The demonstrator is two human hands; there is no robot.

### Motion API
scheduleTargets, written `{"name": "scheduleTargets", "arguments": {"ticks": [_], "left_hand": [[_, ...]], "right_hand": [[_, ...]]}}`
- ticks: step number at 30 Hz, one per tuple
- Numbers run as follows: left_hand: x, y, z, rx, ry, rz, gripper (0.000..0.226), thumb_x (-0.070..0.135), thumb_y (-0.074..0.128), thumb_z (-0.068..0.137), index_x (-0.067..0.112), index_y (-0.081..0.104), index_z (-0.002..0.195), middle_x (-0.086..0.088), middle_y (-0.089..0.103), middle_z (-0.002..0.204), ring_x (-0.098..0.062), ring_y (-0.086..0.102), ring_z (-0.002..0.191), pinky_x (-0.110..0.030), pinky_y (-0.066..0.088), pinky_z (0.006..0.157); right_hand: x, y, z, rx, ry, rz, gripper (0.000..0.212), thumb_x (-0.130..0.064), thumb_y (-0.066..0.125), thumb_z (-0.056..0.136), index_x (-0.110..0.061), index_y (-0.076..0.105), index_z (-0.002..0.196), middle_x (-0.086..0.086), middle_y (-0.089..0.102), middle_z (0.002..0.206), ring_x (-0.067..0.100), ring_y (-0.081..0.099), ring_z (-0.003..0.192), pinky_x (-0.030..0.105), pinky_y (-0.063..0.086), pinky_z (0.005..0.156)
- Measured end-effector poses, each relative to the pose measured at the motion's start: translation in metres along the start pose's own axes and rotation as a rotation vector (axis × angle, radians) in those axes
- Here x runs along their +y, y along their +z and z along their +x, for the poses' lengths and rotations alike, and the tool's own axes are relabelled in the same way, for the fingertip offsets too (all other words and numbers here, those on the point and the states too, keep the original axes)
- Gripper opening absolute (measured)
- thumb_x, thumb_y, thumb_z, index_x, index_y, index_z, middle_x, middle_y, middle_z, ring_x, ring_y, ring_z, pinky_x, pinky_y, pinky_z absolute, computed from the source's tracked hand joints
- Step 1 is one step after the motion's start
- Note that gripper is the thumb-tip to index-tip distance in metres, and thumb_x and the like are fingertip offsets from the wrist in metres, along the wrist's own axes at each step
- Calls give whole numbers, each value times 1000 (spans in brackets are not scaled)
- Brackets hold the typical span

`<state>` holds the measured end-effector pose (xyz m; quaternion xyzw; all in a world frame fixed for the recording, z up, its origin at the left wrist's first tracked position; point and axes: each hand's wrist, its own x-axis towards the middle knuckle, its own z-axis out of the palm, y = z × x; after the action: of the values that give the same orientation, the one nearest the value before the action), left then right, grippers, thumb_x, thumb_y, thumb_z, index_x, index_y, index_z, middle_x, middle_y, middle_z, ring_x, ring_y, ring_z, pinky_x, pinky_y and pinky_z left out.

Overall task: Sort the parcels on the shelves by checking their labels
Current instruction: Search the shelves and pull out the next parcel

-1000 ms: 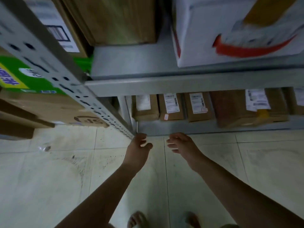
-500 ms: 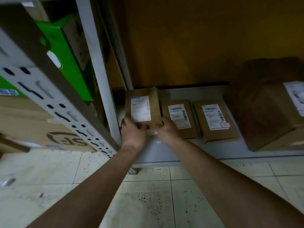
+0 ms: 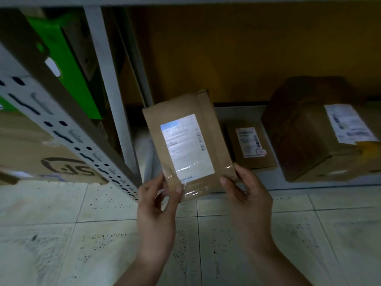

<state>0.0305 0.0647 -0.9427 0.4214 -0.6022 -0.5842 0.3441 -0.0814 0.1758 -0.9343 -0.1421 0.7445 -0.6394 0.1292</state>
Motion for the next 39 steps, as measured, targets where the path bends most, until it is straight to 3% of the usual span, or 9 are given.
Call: {"name": "scheduleTargets", "arguments": {"ticks": [6, 12, 15, 18, 21, 24, 29, 32, 39], "left_hand": [[8, 2, 9, -81, 54, -196, 45, 4, 66, 90, 12, 62, 134, 2, 73, 125, -13, 66, 121, -28, 52, 103], [4, -3, 13, -83, 18, -235, 46, 4, 65, 92, 11, 60, 138, -1, 73, 126, -15, 66, 123, -33, 52, 104], [1, -11, 12, -63, -3, -221, 46, 2, 64, 93, 13, 60, 138, 0, 73, 125, -15, 66, 123, -31, 52, 103], [-3, -16, 15, -67, -22, -150, 45, 3, 65, 94, 17, 61, 137, 4, 74, 123, -11, 67, 120, -32, 53, 102], [-7, -16, 15, -110, -47, -39, 44, 5, 64, 96, 21, 62, 137, 11, 74, 122, -5, 68, 117, -33, 54, 103], [-7, -14, 13, -140, -33, 76, 42, 10, 66, 97, 29, 64, 134, 19, 75, 114, -1, 70, 108, -31, 57, 97], [-5, -18, 14, -184, 24, 258, 41, 21, 59, 102, 38, 58, 139, 28, 74, 108, 10, 69, 98, -11, 55, 82], [-4, -20, 16, -200, -32, 264, 42, 32, 52, 104, 43, 50, 144, 29, 72, 105, 16, 65, 92, -6, 50, 75], [21, -24, 20, -151, 36, 71, 45, 32, 48, 104, 53, 39, 143, 47, 51, 131, 23, 46, 124, -15, 41, 101]], "right_hand": [[0, -6, -4, 18, 30, 78, 38, -9, 74, 87, -28, 63, 118, -13, 70, 119, -9, 68, 100, 11, 54, 86], [1, -4, 4, -68, -19, -92, 48, -20, 77, 85, -33, 56, 127, -15, 63, 127, -7, 65, 105, 13, 53, 84], [2, 0, 4, -164, -72, -249, 75, -26, 81, 82, -42, 41, 143, -20, 54, 137, -2, 55, 122, 15, 47, 96], [5, 5, 8, -341, -202, -470, 116, -31, 84, 79, -52, -2, 154, -18, 29, 161, 6, 34, 145, 37, 40, 113], [10, 10, 12, -441, -312, -660, 127, -28, 82, 82, -58, -22, 147, -15, -15, 167, 9, 11, 153, 40, 47, 110], [19, 13, 12, -432, -350, -768, 120, -35, 82, 81, -61, -13, 149, -13, -34, 161, 10, 7, 149, 38, 53, 101], [32, 24, 15, -337, -465, -901, 106, -49, 84, 72, -57, 15, 153, 2, -12, 169, 28, 38, 146, 44, 62, 85], [46, 32, 20, -352, -443, -819, 99, -43, 85, 73, -60, 24, 149, -4, -7, 169, 22, 34, 149, 44, 59, 94], [47, 60, 57, -347, -406, -454, 83, -18, 86, 74, -44, 50, 144, -4, 14, 165, 9, 23, 152, 17, 31, 117]]}}
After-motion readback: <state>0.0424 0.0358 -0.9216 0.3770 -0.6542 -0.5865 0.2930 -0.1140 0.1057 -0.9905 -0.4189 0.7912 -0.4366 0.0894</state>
